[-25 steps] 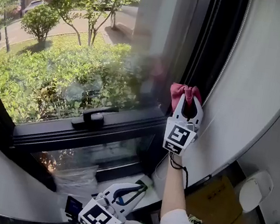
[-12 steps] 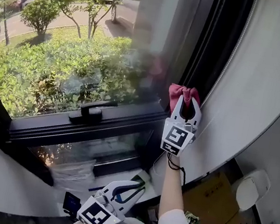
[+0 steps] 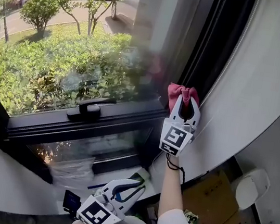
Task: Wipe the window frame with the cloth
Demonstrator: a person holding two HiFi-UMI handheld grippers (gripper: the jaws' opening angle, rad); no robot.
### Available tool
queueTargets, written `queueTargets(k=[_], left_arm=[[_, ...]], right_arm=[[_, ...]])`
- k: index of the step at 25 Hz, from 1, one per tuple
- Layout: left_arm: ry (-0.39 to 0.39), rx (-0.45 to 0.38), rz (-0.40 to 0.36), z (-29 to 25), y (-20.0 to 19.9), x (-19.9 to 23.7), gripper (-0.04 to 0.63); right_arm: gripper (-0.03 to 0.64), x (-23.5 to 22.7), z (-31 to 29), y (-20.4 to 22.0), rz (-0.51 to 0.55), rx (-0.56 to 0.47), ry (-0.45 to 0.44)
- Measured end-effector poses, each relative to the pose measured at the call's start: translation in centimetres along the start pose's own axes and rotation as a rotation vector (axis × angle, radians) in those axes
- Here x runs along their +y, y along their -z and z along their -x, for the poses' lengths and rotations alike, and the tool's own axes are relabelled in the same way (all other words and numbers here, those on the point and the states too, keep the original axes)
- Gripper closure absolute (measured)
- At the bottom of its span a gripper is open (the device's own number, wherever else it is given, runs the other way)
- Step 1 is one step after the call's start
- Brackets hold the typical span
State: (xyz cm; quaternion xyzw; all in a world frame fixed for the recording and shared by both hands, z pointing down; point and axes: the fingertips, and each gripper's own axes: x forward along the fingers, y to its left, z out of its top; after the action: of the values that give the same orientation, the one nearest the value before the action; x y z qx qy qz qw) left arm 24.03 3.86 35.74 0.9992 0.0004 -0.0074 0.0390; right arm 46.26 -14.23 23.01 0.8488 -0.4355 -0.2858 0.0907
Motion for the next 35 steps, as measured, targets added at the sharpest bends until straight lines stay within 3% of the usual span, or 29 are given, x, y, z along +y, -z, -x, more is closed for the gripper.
queueTargets(k=[5, 35], left_arm=[[0.003, -0.009, -0.031, -0.1, 0.1, 0.2, 0.554], [0.017, -0.003, -0.003, -0.3, -0.1, 0.6, 0.554]], right_arm=[[0.557, 0.1, 0.1, 0.2, -0.005, 0.000, 0.001], [0.557, 1.5, 1.7, 3.3, -0.011, 0.053, -0.017]])
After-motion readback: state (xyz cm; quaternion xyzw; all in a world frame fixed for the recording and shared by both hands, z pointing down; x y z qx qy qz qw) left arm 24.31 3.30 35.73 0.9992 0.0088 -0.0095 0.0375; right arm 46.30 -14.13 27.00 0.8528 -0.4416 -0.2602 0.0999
